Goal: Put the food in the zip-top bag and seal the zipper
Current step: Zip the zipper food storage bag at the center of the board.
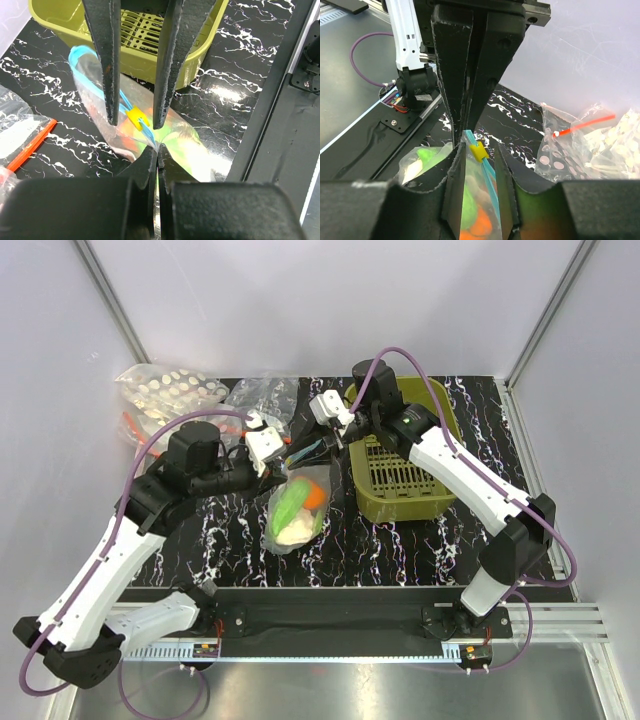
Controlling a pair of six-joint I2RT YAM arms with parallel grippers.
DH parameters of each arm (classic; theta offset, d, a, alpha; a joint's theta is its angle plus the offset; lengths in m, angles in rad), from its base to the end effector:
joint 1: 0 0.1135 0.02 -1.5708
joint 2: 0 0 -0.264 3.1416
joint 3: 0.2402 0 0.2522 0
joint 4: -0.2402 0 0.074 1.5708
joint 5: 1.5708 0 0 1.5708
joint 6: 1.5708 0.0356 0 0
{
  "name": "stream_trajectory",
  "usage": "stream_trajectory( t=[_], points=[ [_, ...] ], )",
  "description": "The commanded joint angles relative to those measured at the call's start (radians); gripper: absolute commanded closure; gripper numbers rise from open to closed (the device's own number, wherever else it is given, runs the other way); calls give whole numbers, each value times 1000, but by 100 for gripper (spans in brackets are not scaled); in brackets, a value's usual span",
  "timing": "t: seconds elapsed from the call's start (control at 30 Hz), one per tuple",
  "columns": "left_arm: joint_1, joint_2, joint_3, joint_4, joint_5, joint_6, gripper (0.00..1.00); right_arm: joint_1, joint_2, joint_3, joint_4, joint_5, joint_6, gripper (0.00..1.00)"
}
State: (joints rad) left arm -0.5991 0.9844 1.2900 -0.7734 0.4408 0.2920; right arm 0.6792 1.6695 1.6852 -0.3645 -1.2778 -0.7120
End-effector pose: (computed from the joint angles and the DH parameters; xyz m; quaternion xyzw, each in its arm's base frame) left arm 0.1436 -0.1164 0.4164 0.4616 0.7006 -0.2622 0.4768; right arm 0.2659 0.2584 0.4112 -0.6840 0.2855 0.4808 0.4685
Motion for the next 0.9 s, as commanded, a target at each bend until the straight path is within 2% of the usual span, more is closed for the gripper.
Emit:
stream_trajectory(
  t=[0.0, 0.17, 0.27, 0.3, 0.37, 0.47, 0.6, 0.63, 0.67, 0.77, 0.87],
  points=[
    [1, 2, 65, 52, 27, 21, 100, 16, -31, 31, 12, -28, 0, 64],
    [-5, 14, 72, 42, 45, 29, 100, 19, -30, 31, 15, -26, 0, 53],
    [-11, 17, 75, 31, 42, 38, 100, 20, -28, 28, 13, -26, 0, 52],
    [-11, 16, 75, 29, 39, 42, 100, 20, -28, 27, 12, -28, 0, 54],
    [-13, 16, 78, 23, 33, 50, 100, 20, -30, 25, 10, -29, 0, 71],
    [-13, 14, 77, 20, 19, 53, 100, 20, -36, 21, 7, -28, -1, 81],
    [-13, 10, 77, 17, -5, 59, 100, 20, -42, 10, 6, -15, -1, 72],
    [-14, 10, 81, 13, -7, 65, 100, 20, -43, 7, 6, -14, 0, 63],
    [-14, 8, 83, 11, -10, 67, 100, 20, -44, 2, 6, -14, 2, 61],
    [-13, 11, 84, 10, -13, 72, 100, 20, -45, -1, 6, -18, 5, 60],
    [-14, 11, 88, 10, -19, 72, 100, 20, -47, -4, 4, -18, 5, 67]
  ],
)
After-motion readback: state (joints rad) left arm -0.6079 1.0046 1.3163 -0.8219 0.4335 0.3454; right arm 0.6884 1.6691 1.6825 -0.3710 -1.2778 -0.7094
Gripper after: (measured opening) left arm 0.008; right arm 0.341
